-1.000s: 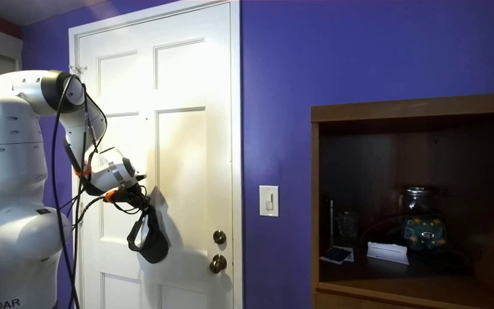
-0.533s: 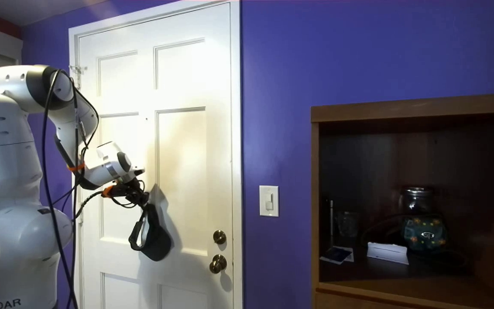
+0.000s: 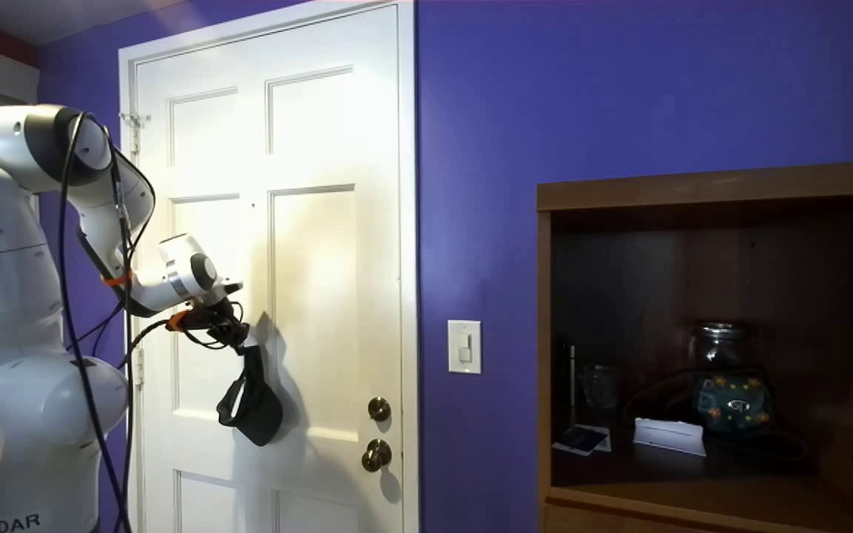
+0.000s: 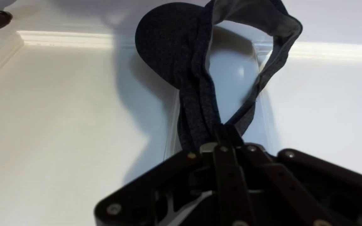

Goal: Put the cap on top of the cabinet

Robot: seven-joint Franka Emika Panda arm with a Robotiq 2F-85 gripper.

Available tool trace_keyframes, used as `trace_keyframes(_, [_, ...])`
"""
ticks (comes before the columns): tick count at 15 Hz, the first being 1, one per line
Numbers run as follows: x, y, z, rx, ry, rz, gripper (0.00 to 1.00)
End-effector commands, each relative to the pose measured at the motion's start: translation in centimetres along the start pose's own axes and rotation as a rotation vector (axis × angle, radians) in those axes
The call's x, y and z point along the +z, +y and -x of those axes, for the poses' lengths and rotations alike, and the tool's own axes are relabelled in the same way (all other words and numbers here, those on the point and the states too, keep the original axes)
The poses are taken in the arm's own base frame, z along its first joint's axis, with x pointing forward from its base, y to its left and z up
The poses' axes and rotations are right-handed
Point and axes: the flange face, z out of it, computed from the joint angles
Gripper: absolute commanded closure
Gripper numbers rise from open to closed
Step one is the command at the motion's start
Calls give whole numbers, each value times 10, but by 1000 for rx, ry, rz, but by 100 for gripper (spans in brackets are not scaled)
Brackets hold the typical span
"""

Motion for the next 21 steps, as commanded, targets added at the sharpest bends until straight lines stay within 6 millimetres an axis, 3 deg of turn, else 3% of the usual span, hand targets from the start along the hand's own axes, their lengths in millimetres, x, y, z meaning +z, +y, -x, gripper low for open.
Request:
trace_keyframes(1, [-22,2,9,-21,3,-12,99])
trace_keyframes(9, [-49,13,19,-56,-5,-15,99])
trace_keyframes(17, [-84,75,12,79,39,101,99])
trace_keyframes(21, [-92,110,12,179,36,127,99])
